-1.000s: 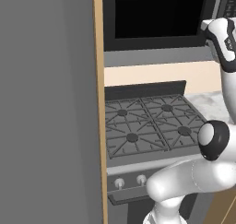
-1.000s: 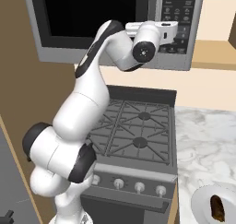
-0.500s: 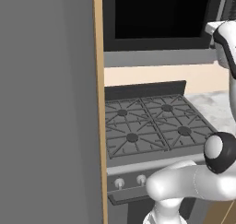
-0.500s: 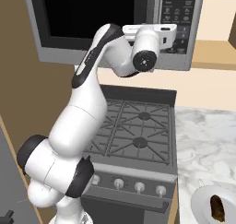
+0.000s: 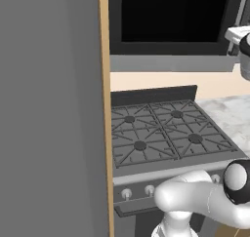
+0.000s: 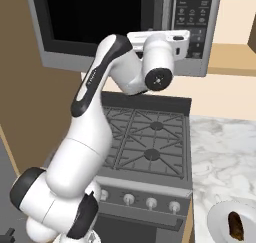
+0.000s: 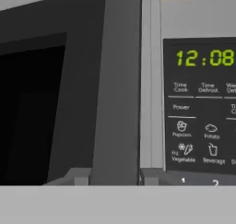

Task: Pick the sweet potato from the counter and place it in the microwave. Then turn on the microwave.

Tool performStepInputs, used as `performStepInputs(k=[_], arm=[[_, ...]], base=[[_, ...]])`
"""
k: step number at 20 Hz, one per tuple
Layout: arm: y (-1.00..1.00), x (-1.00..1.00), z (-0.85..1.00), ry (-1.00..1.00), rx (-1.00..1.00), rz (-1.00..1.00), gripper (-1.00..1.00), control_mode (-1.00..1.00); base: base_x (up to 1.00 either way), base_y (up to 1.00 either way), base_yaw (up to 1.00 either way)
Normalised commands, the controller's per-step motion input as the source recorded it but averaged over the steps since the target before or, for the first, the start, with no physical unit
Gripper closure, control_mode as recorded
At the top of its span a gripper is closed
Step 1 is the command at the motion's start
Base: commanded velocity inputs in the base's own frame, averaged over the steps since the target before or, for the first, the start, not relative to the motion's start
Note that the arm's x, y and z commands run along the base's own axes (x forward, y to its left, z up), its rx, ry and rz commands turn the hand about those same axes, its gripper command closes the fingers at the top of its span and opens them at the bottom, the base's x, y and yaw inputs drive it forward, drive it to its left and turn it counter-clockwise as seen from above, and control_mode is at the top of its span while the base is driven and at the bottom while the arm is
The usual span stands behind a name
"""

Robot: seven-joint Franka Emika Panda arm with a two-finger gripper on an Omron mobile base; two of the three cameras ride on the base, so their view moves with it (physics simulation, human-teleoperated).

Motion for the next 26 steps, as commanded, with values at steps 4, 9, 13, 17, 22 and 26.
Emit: performStepInputs(k=[4, 9, 13, 17, 22, 26], arm=[[0.0, -0.54, 0.0, 0.0, 0.0, 0.1, 1.0, -1.0], [0.0, -0.57, 0.0, 0.0, 0.0, 0.11, 1.0, -1.0], [0.0, -0.68, 0.0, 0.0, 0.0, 0.12, 1.0, -1.0], [0.0, -0.72, 0.0, 0.0, 0.0, 0.13, 1.0, -1.0], [0.06, -0.72, 0.0, 0.0, 0.0, 0.14, 1.0, -1.0], [0.14, -0.66, 0.0, 0.0, 0.0, 0.13, 1.0, -1.0]], base=[[0.0, 0.0, 0.0], [0.0, 0.0, 0.0], [0.0, 0.0, 0.0], [0.0, 0.0, 0.0], [0.0, 0.0, 0.0], [0.0, 0.0, 0.0]])
